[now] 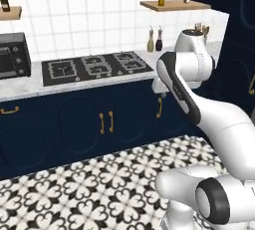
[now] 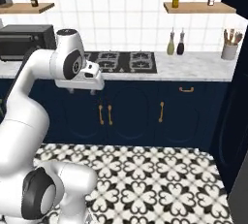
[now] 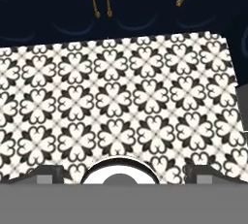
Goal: Navigate to the stove.
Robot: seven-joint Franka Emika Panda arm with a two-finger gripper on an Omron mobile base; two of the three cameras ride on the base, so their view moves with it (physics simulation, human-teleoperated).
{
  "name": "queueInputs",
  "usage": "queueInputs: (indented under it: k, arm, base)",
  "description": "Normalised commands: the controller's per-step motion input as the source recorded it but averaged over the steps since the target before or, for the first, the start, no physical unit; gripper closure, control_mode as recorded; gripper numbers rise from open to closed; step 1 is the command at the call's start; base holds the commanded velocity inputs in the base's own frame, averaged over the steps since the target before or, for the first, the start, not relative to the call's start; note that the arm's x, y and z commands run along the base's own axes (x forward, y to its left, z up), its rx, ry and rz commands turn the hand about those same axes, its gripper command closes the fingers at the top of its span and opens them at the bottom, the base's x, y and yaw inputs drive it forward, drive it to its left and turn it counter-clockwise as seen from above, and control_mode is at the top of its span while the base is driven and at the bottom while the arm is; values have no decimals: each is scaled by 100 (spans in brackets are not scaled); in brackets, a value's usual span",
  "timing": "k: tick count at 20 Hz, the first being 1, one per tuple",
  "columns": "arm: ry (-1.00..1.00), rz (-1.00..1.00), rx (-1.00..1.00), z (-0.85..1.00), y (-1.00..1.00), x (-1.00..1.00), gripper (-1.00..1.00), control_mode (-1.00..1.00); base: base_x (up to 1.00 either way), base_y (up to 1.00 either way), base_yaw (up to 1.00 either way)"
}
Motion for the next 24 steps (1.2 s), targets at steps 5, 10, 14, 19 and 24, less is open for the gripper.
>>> queueInputs:
  k: [5,10,14,19,24]
  arm:
    - [0,0,0,0,0,0,-100,100]
    - [0,0,0,0,0,0,-100,100]
    - [0,0,0,0,0,0,-100,100]
    - [0,0,0,0,0,0,-100,100]
    - [0,0,0,0,0,0,-100,100]
  base:
    - [100,59,0]
    - [100,42,0]
    - [92,13,1]
    - [48,18,1]
    - [82,25,1]
